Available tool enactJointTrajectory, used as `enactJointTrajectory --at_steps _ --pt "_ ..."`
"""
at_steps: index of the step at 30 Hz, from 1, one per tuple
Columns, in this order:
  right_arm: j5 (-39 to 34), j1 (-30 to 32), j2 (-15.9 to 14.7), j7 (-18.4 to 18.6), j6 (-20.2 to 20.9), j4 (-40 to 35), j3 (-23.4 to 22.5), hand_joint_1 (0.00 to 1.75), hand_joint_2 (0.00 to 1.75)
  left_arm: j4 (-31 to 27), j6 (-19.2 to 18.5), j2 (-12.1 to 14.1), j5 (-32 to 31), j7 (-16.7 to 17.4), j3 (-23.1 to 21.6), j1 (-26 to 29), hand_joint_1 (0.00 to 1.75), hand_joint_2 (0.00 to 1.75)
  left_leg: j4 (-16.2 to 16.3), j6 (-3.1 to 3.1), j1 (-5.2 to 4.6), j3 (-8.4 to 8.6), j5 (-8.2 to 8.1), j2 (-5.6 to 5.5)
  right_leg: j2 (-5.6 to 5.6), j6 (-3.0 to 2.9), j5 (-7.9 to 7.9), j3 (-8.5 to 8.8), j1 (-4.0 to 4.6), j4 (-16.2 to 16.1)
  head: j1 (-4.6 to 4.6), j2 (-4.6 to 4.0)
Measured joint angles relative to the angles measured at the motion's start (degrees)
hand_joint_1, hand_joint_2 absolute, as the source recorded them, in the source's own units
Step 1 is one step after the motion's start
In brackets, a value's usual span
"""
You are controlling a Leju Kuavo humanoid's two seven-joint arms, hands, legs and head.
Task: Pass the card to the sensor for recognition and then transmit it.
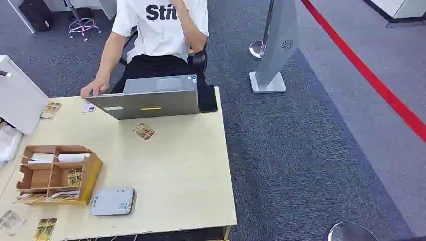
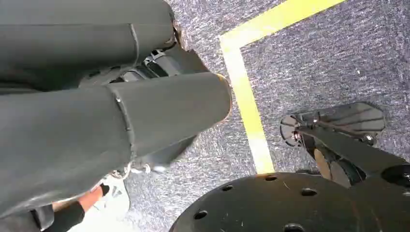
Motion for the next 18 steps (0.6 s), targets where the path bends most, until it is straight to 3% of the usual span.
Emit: enactJointTrajectory --at_steps 1,2,3,4,10,18 --pt "0.0 0.0 0.0 0.0 0.0 0.0 0.0 1.57 0.00 0.0 0.0 0.0 0.0 0.0 0.0 0.0 0.73 0.00 0.0 0.00 0.00 0.00 0.00 0.00 0.00 0.00 0.00 0.00 0.00 0.0 0.00 0.00" --pt "0.0 0.0 0.0 0.0 0.0 0.0 0.0 0.70 0.00 0.0 0.0 0.0 0.0 0.0 0.0 0.0 0.17 1.75 0.0 0.00 0.00 0.00 0.01 0.00 0.00 0.01 0.01 0.00 0.00 0.0 0.00 0.00" --pt "0.0 0.0 0.0 0.0 0.0 0.0 0.0 0.02 1.75 0.0 0.0 0.0 0.0 0.0 0.0 0.0 0.12 1.75 0.0 0.01 0.00 0.00 0.01 0.00 0.00 0.01 0.02 0.00 0.00 0.0 0.00 0.02" --pt "0.0 0.0 0.0 0.0 0.0 0.0 0.0 0.00 1.75 0.0 0.0 0.0 0.0 0.0 0.0 0.0 0.00 1.75 0.0 0.03 0.00 0.00 0.03 0.00 0.00 0.02 0.03 0.00 0.00 0.0 0.00 0.00" --pt "-0.3 -0.5 0.1 0.3 0.0 0.0 0.3 0.00 1.75 0.0 -0.1 -0.2 0.0 0.0 0.1 -0.1 0.00 1.75 0.0 -0.03 0.00 -0.03 0.07 -0.01 -0.03 0.04 0.07 0.03 0.00 0.0 0.02 0.02" --pt "-11.2 -6.8 1.7 5.3 0.6 0.8 -0.6 0.00 1.75 1.7 -2.4 -2.4 0.9 -2.0 3.2 -2.6 0.00 1.75 0.0 0.03 -0.02 -0.06 0.31 -0.03 -0.11 0.05 0.30 0.00 -0.01 0.0 0.00 0.00"
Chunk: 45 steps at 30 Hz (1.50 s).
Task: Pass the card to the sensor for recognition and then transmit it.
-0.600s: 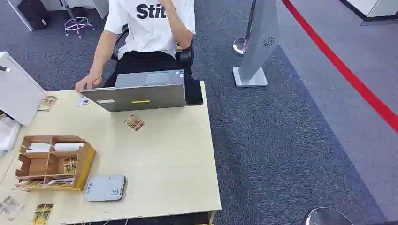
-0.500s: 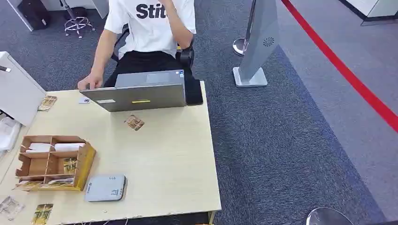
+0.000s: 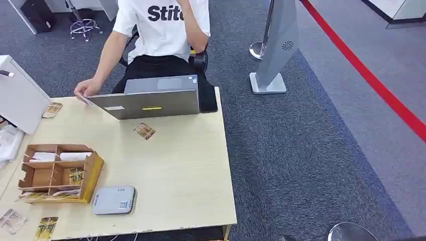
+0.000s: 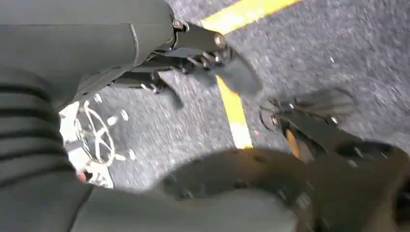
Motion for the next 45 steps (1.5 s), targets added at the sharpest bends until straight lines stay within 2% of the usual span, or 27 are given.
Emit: enactJointTrajectory --at_steps 12,13,16,19,20,21,22,23,27,30,34,39,45 --pt "-18.4 -9.7 1.6 9.5 1.8 2.8 -2.4 0.00 1.75 5.6 -3.2 -3.8 1.0 -3.0 6.5 -4.4 0.00 1.75 0.0 0.03 -0.03 -0.04 0.24 -0.02 0.00 0.00 0.19 -0.06 -0.02 0.0 0.00 0.00" --pt "-19.5 -10.3 1.6 10.3 1.6 3.2 -2.5 0.00 0.00 5.9 -3.1 -3.9 1.2 -3.2 7.0 -4.6 0.00 1.75 0.0 0.03 -0.04 -0.03 0.24 -0.02 0.00 0.00 0.20 -0.06 -0.04 0.0 0.02 0.00" --pt "-21.3 -11.6 1.6 11.5 -0.4 3.8 -3.0 0.00 0.00 6.6 -2.9 -4.4 3.3 -4.6 8.8 -5.0 0.00 1.75 0.0 0.03 -0.04 -0.04 0.24 -0.02 0.00 0.00 0.20 -0.07 -0.04 0.0 0.00 0.00" --pt "-21.8 -12.2 1.6 11.1 -2.1 4.2 -3.3 0.00 0.00 6.8 -3.1 -4.7 4.9 -5.4 10.5 -5.2 0.00 1.75 0.0 0.03 -0.04 -0.06 0.24 -0.02 0.00 0.00 0.21 -0.09 -0.05 0.0 0.00 0.00" --pt "-21.8 -12.4 1.6 11.0 -2.4 4.3 -3.4 0.00 0.00 7.0 -3.1 -4.7 5.1 -5.4 10.9 -5.3 0.00 0.00 0.0 0.03 -0.04 -0.06 0.24 -0.03 -0.01 0.00 0.21 -0.09 -0.05 0.0 0.00 0.00" --pt "-21.8 -12.6 1.6 10.9 -2.5 4.4 -3.5 0.00 0.00 7.0 -3.1 -4.8 5.1 -5.4 11.2 -5.3 0.00 0.00 0.0 0.03 -0.04 -0.06 0.24 -0.03 -0.01 0.00 0.21 -0.09 -0.05 0.0 0.00 0.00" --pt "-21.8 -12.7 1.6 10.9 -2.6 4.5 -3.6 0.00 0.00 7.1 -3.0 -4.8 5.2 -5.4 11.6 -5.3 0.00 1.75 0.0 0.03 -0.04 -0.06 0.24 -0.03 -0.01 0.00 0.21 -0.09 -0.05 0.0 0.00 0.00" --pt "-21.8 -12.8 1.6 10.8 -2.9 4.6 -3.6 0.00 1.75 7.1 -3.0 -4.8 5.5 -5.5 11.8 -5.3 0.00 1.75 0.0 0.03 -0.04 -0.06 0.24 -0.03 -0.01 0.00 0.21 -0.10 -0.05 0.0 0.00 0.00" --pt "-24.1 -12.9 1.6 10.2 -4.9 5.0 -4.4 0.00 1.75 7.1 -2.2 -5.0 6.9 -6.3 13.4 -5.4 0.00 1.75 0.0 0.03 -0.05 -0.07 0.24 -0.03 -0.01 0.00 0.21 -0.12 -0.05 0.0 0.00 0.00" --pt "-29.9 -12.5 1.3 4.7 -6.2 4.9 -7.9 0.00 1.75 7.1 -1.9 -5.1 8.6 -7.4 15.0 -5.5 0.00 1.75 0.0 0.03 -0.06 -0.07 0.24 -0.03 -0.01 0.00 0.21 -0.13 -0.06 0.0 0.00 0.00" --pt "-32.2 -11.8 -0.8 -1.3 -7.5 4.1 -12.6 0.00 1.75 7.1 -2.5 -4.5 9.8 -7.8 16.6 -5.5 0.00 1.75 0.0 0.06 -0.12 -0.13 0.26 -0.10 -0.09 0.03 0.22 -0.13 -0.13 0.0 0.00 0.02" --pt "-32.1 -11.7 -2.8 -1.9 -7.9 3.1 -15.6 0.00 1.75 7.1 -2.4 -4.2 10.1 -8.0 17.8 -5.5 0.00 1.75 0.0 0.07 -0.13 -0.14 0.26 -0.09 -0.05 0.08 0.25 -0.16 -0.15 0.0 0.00 0.00" --pt "-32.1 -11.6 -3.1 -1.9 -7.9 3.0 -16.7 0.00 1.75 7.1 -2.4 -4.2 10.1 -8.2 18.4 -5.5 0.00 1.75 0.0 0.13 -0.13 -0.14 0.32 -0.11 -0.09 0.08 0.26 -0.18 -0.19 0.0 -0.02 0.02"
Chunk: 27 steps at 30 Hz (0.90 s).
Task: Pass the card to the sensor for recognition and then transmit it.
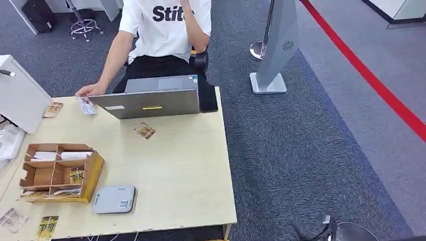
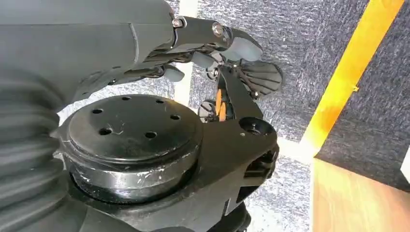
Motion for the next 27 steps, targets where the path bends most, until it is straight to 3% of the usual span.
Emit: enactJointTrajectory --at_steps 8,10,13,16,20,27 --pt "-0.3 0.2 -1.9 -5.2 -4.0 -1.2 -2.6 0.00 1.75 -0.1 0.2 -0.1 4.9 -3.3 2.4 0.0 0.00 1.75 0.0 0.01 -0.03 0.01 0.02 0.00 0.00 0.01 0.01 -0.13 0.00 0.0 0.02 -0.02" --pt "2.1 4.0 -1.0 -10.9 -3.7 -2.3 -3.5 0.00 1.75 -1.4 0.5 -1.6 11.6 -5.0 5.9 0.5 0.00 1.75 0.0 0.06 -0.03 0.02 -0.02 -0.39 -0.32 0.20 -0.14 -0.01 0.00 -0.1 0.02 -0.02" --pt "4.7 9.4 0.6 -16.8 0.6 -2.1 -7.0 0.00 1.75 -9.4 0.0 -6.4 15.7 -3.0 12.5 3.3 0.00 1.75 0.0 0.11 -0.05 -0.15 -0.04 -0.67 -0.59 0.24 -0.20 0.11 -0.01 -0.1 0.17 -0.02" --pt "8.0 12.0 2.5 -15.4 -2.1 -0.9 -9.9 0.00 1.75 -15.6 -3.3 -9.2 20.2 -3.5 18.0 5.0 0.00 1.75 0.0 0.10 -0.04 -0.34 -0.06 -0.36 -0.27 0.16 -0.14 -0.17 -0.01 -0.1 0.13 -0.02" --pt "12.1 12.0 4.7 -11.2 -6.6 0.9 -11.1 0.00 1.75 -22.7 -7.8 -10.4 24.4 -6.9 22.7 5.9 0.00 1.75 -0.1 0.03 -0.01 -0.29 -0.04 -0.26 -0.19 0.14 -0.13 -0.27 0.01 0.0 0.00 -0.02" --pt "17.8 11.4 7.2 -8.5 -7.5 2.3 -11.8 0.00 1.75 -31.7 -11.3 -10.8 32.9 -15.4 24.6 7.7 0.00 1.75 -0.1 -0.04 0.02 -0.32 0.10 -0.32 -0.22 0.09 -0.05 -0.20 0.05 0.0 -0.02 -0.02"
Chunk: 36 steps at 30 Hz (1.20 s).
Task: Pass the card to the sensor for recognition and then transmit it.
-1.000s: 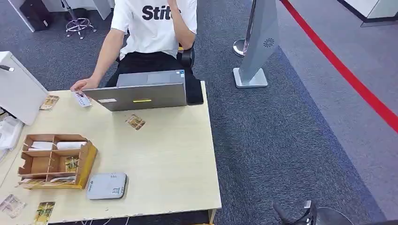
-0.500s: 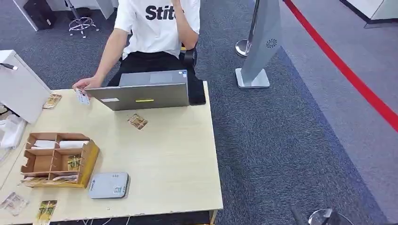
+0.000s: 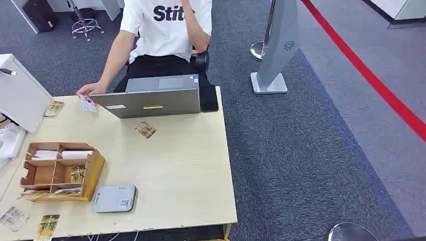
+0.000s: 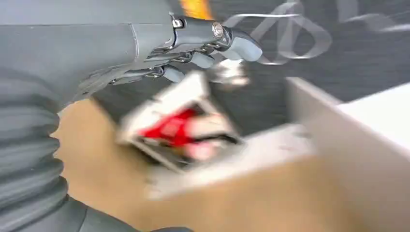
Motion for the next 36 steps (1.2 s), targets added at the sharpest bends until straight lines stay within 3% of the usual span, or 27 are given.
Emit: enactJointTrajectory --at_steps 3,9,13,14,15,18,19,20,22,24,26,27,29,32,33,36 --pt "3.4 -0.2 0.4 0.3 1.1 0.5 0.0 0.00 1.75 -4.9 -1.7 -0.2 3.2 -3.2 -0.2 0.9 0.00 1.75 0.0 -0.02 -0.02 -0.03 0.06 -0.05 -0.04 -0.06 0.05 -0.01 -0.01 0.0 0.00 0.02" --pt "10.6 -1.0 0.4 -0.3 2.1 1.4 1.7 0.00 1.75 -14.7 -9.7 -0.4 3.4 -9.1 -1.5 3.4 0.00 1.75 0.0 -0.01 -0.03 -0.03 0.06 -0.03 -0.04 -0.02 0.07 -0.01 -0.03 0.0 0.07 0.00" --pt "14.3 -1.3 0.4 -0.5 1.9 2.0 3.6 0.00 1.75 -22.0 -11.1 -0.7 -3.1 -13.2 -3.3 5.4 0.00 1.75 0.0 -0.02 -0.03 -0.03 0.06 -0.04 -0.05 -0.02 0.07 -0.02 -0.03 0.0 0.07 0.00" --pt "15.1 -1.3 0.4 -0.5 1.5 2.1 4.1 0.00 1.75 -24.8 -10.9 -0.6 -4.6 -12.9 -3.2 5.8 0.00 1.75 0.0 -0.02 -0.02 -0.05 0.06 -0.04 -0.05 -0.02 0.07 -0.02 -0.02 0.0 0.04 0.00" --pt "15.8 -1.3 0.4 -0.5 1.5 2.3 4.4 0.00 1.75 -28.5 -11.5 -0.5 -3.3 -9.8 -2.4 6.0 0.00 1.75 0.0 -0.02 0.03 -0.04 0.06 -0.03 -0.04 -0.03 0.08 -0.03 0.00 0.0 0.07 0.00" --pt "16.6 -1.3 0.3 -0.3 1.8 2.8 5.0 0.00 1.75 -37.8 -15.8 -0.1 1.2 7.9 5.7 3.3 0.00 1.75 0.0 -0.10 0.05 -0.08 0.12 -0.08 -0.08 -0.09 0.11 -0.06 0.02 0.0 0.04 0.00" --pt "16.6 -1.4 0.3 -0.1 2.2 2.9 5.1 0.00 1.75 -40.0 -18.0 -0.1 1.4 11.8 9.4 1.9 0.00 1.75 0.0 -0.10 0.05 -0.05 0.12 -0.06 -0.07 -0.09 0.11 -0.05 0.02 0.0 0.07 0.00" --pt "16.6 -1.4 0.3 0.0 2.6 3.0 5.1 0.00 1.75 -41.2 -20.9 0.1 1.0 12.4 12.5 0.8 0.00 1.75 0.0 -0.11 0.05 -0.02 0.11 -0.02 -0.02 -0.10 0.11 -0.05 0.02 0.0 0.04 0.00" --pt "16.8 -1.4 0.3 0.3 3.4 3.2 5.1 0.00 1.75 -40.8 -28.7 1.8 -2.7 9.1 17.0 -1.3 0.00 1.75 -0.1 -0.17 0.04 -0.02 0.16 -0.02 -0.01 -0.11 0.11 -0.06 0.02 0.1 0.07 0.00" --pt "17.7 -1.4 0.6 0.5 3.7 3.4 5.2 0.00 1.75 -35.2 -35.0 6.4 -15.5 -3.0 21.0 -3.4 0.00 1.75 -0.1 -0.21 0.11 -0.02 0.18 -0.03 -0.02 -0.13 0.11 -0.08 0.06 0.1 0.20 0.00" --pt "18.3 -1.4 1.0 0.8 3.6 3.5 5.3 0.00 1.75 -31.4 -37.0 11.0 -27.7 -11.4 24.4 -5.2 0.00 1.75 -0.1 -0.25 0.18 -0.01 0.20 -0.03 -0.02 -0.19 0.11 -0.10 0.14 0.1 0.18 0.02" --pt "18.9 -1.4 1.2 1.1 3.5 3.7 5.3 0.00 1.75 -30.3 -37.4 13.3 -32.9 -13.2 26.5 -6.4 0.00 1.75 -0.1 -0.31 0.20 -0.01 0.25 -0.09 -0.06 -0.22 0.11 -0.25 0.16 0.1 0.11 0.00" --pt "20.1 -1.4 1.4 1.9 3.3 4.0 5.5 0.00 1.75 -30.5 -34.3 16.1 -39.8 -13.9 27.9 -8.4 0.00 1.75 -0.1 -0.43 0.23 -0.06 0.32 -0.15 -0.09 -0.26 0.13 -0.34 0.17 0.1 0.09 0.00" --pt "21.3 -1.4 1.5 2.8 3.1 4.1 5.6 0.00 1.75 -34.6 -18.5 18.3 -43.3 -12.6 22.6 -9.6 0.00 1.75 0.0 -0.43 0.24 -0.06 0.35 -0.10 -0.08 -0.38 0.23 -0.42 0.18 0.1 0.02 0.00" --pt "21.8 -1.4 1.5 3.2 2.9 4.2 5.7 0.00 1.75 -36.2 -13.7 18.9 -44.8 -10.6 19.6 -10.2 0.00 1.75 0.0 -0.41 0.25 0.00 0.38 -0.11 -0.09 -0.38 0.24 -0.62 0.18 0.0 0.04 0.00" --pt "23.0 -1.8 1.5 4.9 2.4 4.3 6.2 0.00 1.75 -42.6 8.2 22.3 -56.2 4.0 4.2 -15.8 0.00 1.75 0.1 -0.32 0.31 -0.68 0.84 -0.79 -0.77 -0.33 0.54 -0.79 0.23 0.1 0.09 0.02"
